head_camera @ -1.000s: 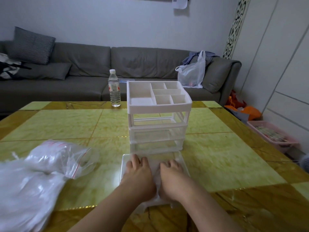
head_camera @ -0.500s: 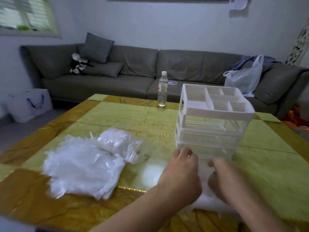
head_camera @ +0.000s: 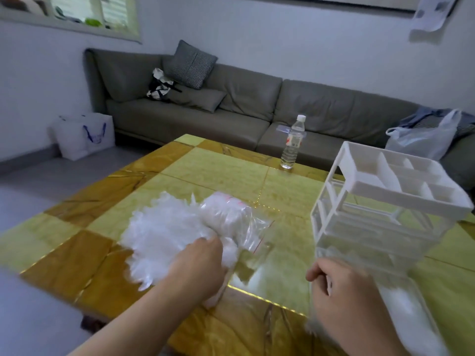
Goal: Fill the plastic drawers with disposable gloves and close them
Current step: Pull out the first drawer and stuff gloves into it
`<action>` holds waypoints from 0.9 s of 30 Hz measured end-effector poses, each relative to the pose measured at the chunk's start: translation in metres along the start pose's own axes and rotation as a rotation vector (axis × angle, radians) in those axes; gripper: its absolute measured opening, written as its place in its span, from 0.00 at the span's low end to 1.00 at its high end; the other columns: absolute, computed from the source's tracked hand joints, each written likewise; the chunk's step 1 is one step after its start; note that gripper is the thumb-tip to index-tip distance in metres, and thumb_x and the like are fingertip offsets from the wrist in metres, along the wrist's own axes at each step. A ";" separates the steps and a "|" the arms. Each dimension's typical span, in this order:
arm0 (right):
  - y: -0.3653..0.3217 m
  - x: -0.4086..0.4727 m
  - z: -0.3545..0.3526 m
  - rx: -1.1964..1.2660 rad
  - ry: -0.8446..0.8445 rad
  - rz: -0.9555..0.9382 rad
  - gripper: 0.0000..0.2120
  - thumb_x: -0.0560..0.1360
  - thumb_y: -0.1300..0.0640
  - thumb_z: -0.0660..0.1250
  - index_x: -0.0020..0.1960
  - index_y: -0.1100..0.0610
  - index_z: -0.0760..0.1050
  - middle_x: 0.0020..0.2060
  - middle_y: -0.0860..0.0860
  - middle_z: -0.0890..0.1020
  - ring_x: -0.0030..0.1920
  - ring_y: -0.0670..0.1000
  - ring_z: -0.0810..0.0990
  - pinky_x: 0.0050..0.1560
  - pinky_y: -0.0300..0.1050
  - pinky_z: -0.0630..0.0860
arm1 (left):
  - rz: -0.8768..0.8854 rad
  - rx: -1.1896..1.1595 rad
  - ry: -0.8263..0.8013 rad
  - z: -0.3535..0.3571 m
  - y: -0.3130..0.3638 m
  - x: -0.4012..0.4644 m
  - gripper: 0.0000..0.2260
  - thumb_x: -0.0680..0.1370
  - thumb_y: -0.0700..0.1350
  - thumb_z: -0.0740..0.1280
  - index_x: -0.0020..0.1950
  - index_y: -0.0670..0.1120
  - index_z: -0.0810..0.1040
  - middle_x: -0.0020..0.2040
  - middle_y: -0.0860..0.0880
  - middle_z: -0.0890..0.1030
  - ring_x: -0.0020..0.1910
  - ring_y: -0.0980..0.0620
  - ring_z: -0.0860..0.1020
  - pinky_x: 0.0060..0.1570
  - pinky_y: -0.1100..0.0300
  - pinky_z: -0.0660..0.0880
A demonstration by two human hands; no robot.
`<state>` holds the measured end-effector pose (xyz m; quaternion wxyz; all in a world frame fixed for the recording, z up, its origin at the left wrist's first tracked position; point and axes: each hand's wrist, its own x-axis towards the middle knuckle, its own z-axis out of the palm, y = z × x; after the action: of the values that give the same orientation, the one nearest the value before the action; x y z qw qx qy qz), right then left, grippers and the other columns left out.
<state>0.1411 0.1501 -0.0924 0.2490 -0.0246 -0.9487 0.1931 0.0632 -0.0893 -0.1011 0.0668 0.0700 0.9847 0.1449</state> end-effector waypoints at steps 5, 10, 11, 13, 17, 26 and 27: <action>-0.011 -0.001 0.020 0.035 -0.042 -0.054 0.17 0.65 0.71 0.70 0.35 0.48 0.75 0.32 0.40 0.77 0.34 0.46 0.76 0.32 0.47 0.76 | 0.019 -0.049 0.041 -0.005 -0.008 0.006 0.09 0.79 0.50 0.67 0.56 0.49 0.73 0.55 0.49 0.76 0.56 0.45 0.78 0.44 0.55 0.69; -0.020 -0.004 0.028 0.034 -0.108 -0.085 0.17 0.65 0.70 0.70 0.36 0.48 0.74 0.33 0.41 0.77 0.37 0.45 0.75 0.29 0.35 0.66 | 0.016 -0.005 -0.022 0.003 -0.012 0.010 0.15 0.78 0.53 0.69 0.60 0.48 0.71 0.56 0.48 0.74 0.59 0.44 0.76 0.48 0.55 0.70; -0.020 -0.005 0.029 0.033 -0.117 -0.085 0.16 0.65 0.70 0.70 0.36 0.48 0.74 0.34 0.42 0.78 0.38 0.45 0.75 0.29 0.34 0.65 | 0.006 -0.003 -0.031 0.005 -0.012 0.011 0.13 0.79 0.51 0.68 0.59 0.48 0.72 0.56 0.49 0.74 0.58 0.45 0.76 0.48 0.55 0.70; -0.019 -0.007 0.029 0.037 -0.134 -0.087 0.15 0.67 0.69 0.69 0.38 0.48 0.73 0.36 0.42 0.78 0.39 0.46 0.75 0.29 0.37 0.66 | -0.002 -0.008 -0.030 0.007 -0.013 0.014 0.07 0.80 0.48 0.66 0.56 0.50 0.73 0.55 0.50 0.75 0.56 0.46 0.77 0.46 0.55 0.70; -0.016 -0.009 0.024 0.046 -0.153 -0.108 0.14 0.68 0.67 0.67 0.38 0.48 0.73 0.35 0.42 0.77 0.37 0.47 0.74 0.29 0.38 0.67 | -0.005 -0.095 0.016 0.002 -0.015 0.015 0.01 0.80 0.47 0.65 0.50 0.53 0.74 0.51 0.51 0.78 0.48 0.47 0.77 0.43 0.56 0.72; -0.014 -0.011 0.010 0.089 -0.150 -0.068 0.11 0.71 0.65 0.66 0.39 0.49 0.75 0.36 0.42 0.79 0.39 0.47 0.78 0.34 0.49 0.77 | -0.023 -0.229 0.229 -0.036 -0.023 0.006 0.08 0.80 0.44 0.67 0.42 0.54 0.80 0.41 0.53 0.82 0.39 0.51 0.80 0.44 0.51 0.82; -0.016 -0.011 0.008 0.084 -0.150 -0.059 0.11 0.71 0.65 0.66 0.39 0.49 0.75 0.36 0.42 0.79 0.39 0.47 0.77 0.34 0.48 0.77 | -0.012 -0.255 0.253 -0.039 -0.021 0.004 0.09 0.81 0.44 0.66 0.42 0.54 0.79 0.41 0.53 0.82 0.39 0.51 0.80 0.42 0.52 0.81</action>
<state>0.1482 0.1313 -0.0981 0.1836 0.0284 -0.9561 0.2265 0.0508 -0.1192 -0.0702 -0.0485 0.0363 0.9593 0.2760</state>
